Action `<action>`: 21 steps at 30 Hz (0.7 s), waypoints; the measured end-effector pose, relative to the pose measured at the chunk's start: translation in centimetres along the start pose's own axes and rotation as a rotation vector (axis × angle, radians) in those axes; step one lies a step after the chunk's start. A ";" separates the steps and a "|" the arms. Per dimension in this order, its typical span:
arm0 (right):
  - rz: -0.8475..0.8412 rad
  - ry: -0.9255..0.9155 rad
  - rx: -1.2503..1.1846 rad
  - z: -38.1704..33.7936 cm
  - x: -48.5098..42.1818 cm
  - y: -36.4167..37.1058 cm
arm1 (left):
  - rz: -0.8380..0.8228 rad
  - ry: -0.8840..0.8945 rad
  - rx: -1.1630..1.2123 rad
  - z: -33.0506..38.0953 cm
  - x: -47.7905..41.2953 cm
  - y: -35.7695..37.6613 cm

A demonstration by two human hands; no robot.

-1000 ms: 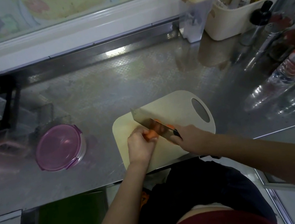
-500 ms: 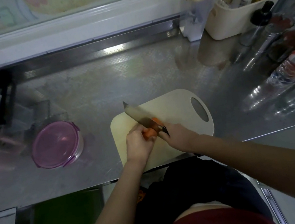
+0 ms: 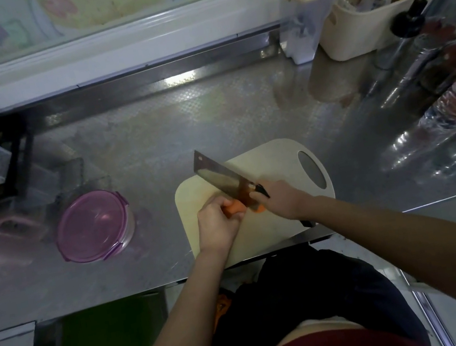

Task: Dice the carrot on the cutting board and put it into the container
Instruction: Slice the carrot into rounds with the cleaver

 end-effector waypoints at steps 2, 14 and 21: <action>0.034 0.014 -0.025 0.3 0.2 -0.4 | 0.011 -0.005 -0.012 -0.1 0.1 0.1; 0.109 -0.084 -0.051 -0.6 1.5 0.0 | 0.036 0.026 -0.005 -0.1 0.3 0.1; 0.099 -0.071 -0.055 -0.3 2.0 0.1 | 0.027 0.018 0.002 0.1 0.4 0.0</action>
Point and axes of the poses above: each hand's wrist, its own x-axis away from the middle knuckle, its own y-axis out of the palm, z = x × y, the point moved 4 cm from there along -x, towards the middle knuckle, and after that the axes turned 3 degrees about -z, right-handed, at the moved point
